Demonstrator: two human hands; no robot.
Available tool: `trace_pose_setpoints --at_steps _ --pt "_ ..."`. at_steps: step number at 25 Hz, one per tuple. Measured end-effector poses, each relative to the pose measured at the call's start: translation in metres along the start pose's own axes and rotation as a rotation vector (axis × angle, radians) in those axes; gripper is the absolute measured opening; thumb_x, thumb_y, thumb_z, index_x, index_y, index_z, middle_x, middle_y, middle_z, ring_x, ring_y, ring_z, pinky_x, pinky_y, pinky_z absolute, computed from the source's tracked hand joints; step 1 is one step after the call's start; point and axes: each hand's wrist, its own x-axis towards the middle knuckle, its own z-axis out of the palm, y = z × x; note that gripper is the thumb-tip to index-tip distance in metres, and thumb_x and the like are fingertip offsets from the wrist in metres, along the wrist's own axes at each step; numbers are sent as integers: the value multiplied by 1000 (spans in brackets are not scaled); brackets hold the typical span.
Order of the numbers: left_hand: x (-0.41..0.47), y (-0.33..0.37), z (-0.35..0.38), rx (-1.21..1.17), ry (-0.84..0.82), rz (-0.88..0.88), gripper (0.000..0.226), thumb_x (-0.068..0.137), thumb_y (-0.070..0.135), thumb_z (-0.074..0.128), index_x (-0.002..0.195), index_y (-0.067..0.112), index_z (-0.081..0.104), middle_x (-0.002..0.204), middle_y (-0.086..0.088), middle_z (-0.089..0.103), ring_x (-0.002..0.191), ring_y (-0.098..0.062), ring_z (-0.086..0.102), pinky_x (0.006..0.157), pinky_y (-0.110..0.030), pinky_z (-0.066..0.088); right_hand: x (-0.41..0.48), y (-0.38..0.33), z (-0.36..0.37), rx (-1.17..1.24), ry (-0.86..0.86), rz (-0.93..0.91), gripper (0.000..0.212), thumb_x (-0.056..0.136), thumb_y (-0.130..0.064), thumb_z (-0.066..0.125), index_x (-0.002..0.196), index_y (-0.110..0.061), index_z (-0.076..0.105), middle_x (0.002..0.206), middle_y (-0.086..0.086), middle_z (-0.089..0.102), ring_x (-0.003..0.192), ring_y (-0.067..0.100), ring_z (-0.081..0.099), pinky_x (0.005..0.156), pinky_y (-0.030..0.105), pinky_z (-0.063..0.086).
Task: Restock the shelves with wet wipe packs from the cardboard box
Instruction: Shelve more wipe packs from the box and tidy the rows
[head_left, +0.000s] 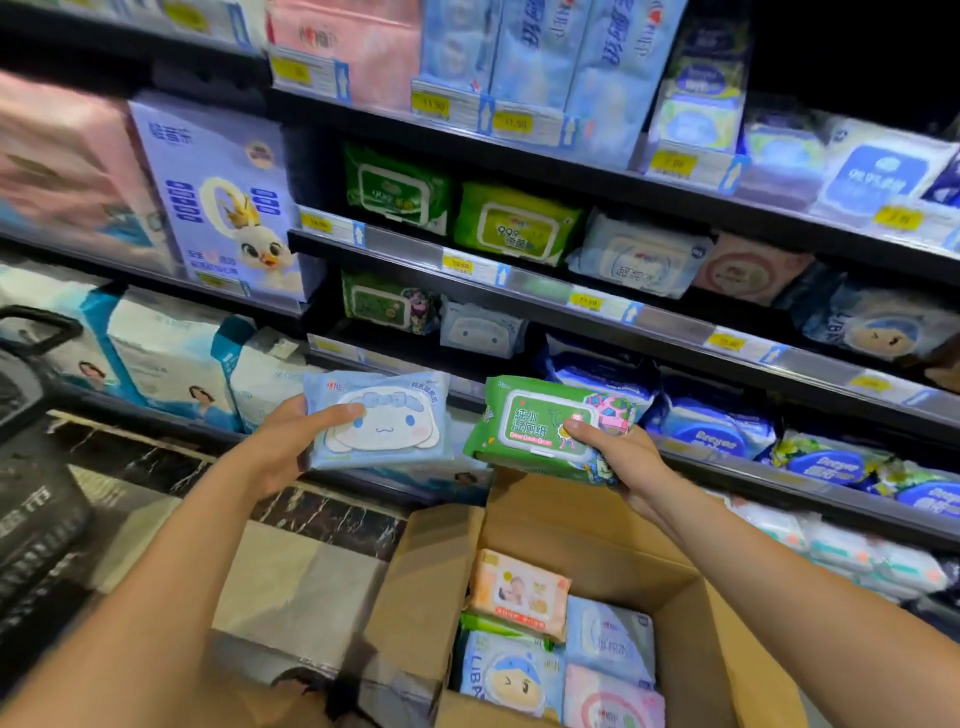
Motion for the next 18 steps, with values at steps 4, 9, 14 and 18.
trace_pose_setpoints --at_steps 4,9,14,18 --pt "6 3 -31 42 0 -13 97 42 49 101 126 15 67 117 -10 78 106 -28 75 79 -33 65 32 -3 41 41 -23 -14 52 75 -28 90 120 -11 69 105 7 79 96 27 77 96 49 58" --pt "11 7 -62 25 -13 -24 109 31 52 103 126 15 67 118 -10 77 108 -28 75 84 -35 64 70 -8 91 71 -54 -2 55 74 -28 91 120 -8 69 105 9 79 97 27 77 96 50 58" --pt "21 5 -69 -69 81 -64 35 86 23 78 118 15 69 117 -12 77 101 -25 77 81 -34 64 113 -34 139 47 -70 -46 59 68 -38 95 114 -8 74 103 7 79 97 28 76 97 50 58" --pt "25 6 -84 -165 128 -75 23 93 18 71 116 17 68 114 -10 78 100 -25 76 84 -38 62 152 -55 165 52 8 18 110 33 -62 100 120 -4 66 105 13 77 89 27 76 81 43 63"
